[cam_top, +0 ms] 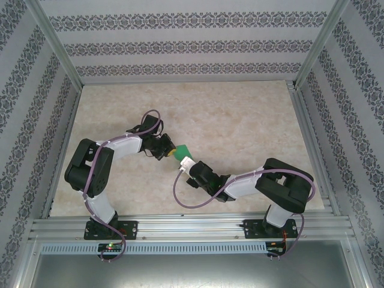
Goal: Fold a paper plane with a square sheet of paper (pick it up from the middle)
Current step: Fold the wing for the fifth time at the center of the table.
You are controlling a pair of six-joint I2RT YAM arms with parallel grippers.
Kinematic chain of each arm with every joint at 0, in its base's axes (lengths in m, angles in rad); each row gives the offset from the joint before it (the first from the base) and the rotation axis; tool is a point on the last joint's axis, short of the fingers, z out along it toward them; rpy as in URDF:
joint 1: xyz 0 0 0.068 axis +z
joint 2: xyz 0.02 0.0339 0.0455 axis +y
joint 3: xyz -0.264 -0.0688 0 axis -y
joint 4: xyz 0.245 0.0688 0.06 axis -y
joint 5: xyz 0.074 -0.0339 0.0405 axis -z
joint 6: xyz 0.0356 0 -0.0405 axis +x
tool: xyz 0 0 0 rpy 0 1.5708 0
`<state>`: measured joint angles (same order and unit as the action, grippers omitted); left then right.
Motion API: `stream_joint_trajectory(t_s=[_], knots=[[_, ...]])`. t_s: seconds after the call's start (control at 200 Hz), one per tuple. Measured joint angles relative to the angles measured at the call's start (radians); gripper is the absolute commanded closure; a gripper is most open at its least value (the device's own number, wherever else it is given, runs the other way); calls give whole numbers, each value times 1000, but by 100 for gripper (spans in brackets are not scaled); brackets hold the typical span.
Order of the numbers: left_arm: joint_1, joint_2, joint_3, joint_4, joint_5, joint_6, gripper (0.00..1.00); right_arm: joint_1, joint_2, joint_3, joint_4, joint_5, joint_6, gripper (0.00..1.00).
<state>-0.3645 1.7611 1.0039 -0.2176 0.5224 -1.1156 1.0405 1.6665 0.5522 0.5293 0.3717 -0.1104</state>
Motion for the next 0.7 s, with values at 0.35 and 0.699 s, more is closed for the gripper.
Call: stream_joint_trajectory(t_s=[0.35,0.699], knots=[[0,0,9,-58,-4,19,100,0,-19,-21,-5,-8,0,90],[0,0,8,-60,-4,20,89,0,-19,-21,-9,-11,4,100]])
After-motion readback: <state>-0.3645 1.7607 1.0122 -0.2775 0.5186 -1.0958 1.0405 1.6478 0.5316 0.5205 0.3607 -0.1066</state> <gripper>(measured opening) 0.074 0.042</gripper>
